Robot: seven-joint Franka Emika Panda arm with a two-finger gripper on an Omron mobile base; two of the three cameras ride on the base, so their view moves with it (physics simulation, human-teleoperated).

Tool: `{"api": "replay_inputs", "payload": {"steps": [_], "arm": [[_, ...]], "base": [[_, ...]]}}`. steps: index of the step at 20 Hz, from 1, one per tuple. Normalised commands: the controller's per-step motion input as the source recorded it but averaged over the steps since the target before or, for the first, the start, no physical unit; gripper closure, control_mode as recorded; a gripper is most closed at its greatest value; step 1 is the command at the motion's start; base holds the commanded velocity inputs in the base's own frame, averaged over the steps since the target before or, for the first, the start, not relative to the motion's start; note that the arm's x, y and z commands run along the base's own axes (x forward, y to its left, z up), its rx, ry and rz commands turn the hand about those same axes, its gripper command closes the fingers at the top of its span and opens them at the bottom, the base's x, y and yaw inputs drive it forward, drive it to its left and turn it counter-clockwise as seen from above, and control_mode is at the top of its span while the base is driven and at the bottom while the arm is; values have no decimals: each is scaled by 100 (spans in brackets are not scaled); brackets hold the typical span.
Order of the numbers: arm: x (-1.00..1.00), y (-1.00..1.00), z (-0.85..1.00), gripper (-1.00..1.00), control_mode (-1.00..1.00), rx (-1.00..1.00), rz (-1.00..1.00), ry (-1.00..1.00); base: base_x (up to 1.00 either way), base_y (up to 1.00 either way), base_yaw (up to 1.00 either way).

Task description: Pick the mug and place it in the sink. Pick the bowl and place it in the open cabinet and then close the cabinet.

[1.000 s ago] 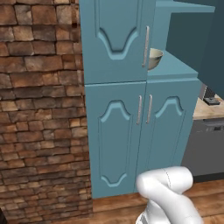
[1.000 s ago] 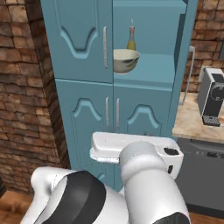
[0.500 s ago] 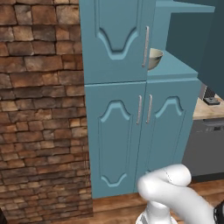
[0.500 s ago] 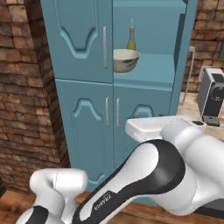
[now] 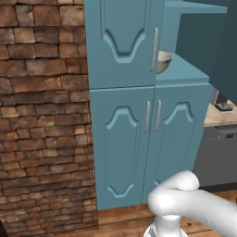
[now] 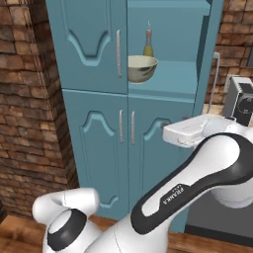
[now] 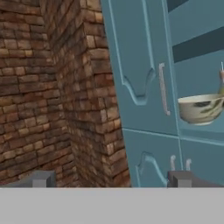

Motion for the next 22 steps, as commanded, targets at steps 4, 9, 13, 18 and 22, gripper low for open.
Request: {"api": "replay_inputs", "payload": {"steps": [4,9,13,18,22], "arm": [[8,-4,0,-100,-100,0,11,-4],[21,-1,0,-100,-100,0,8,-12],[39,0,0,-100,-100,0,5,-13],[40,0,0,-100,-100,0,1,-3],[-18,-6,3,-100,-100,0,0,0]], "base": [[0,0,0],[0,0,0],[0,0,0],[0,0,0],[0,0,0]]}}
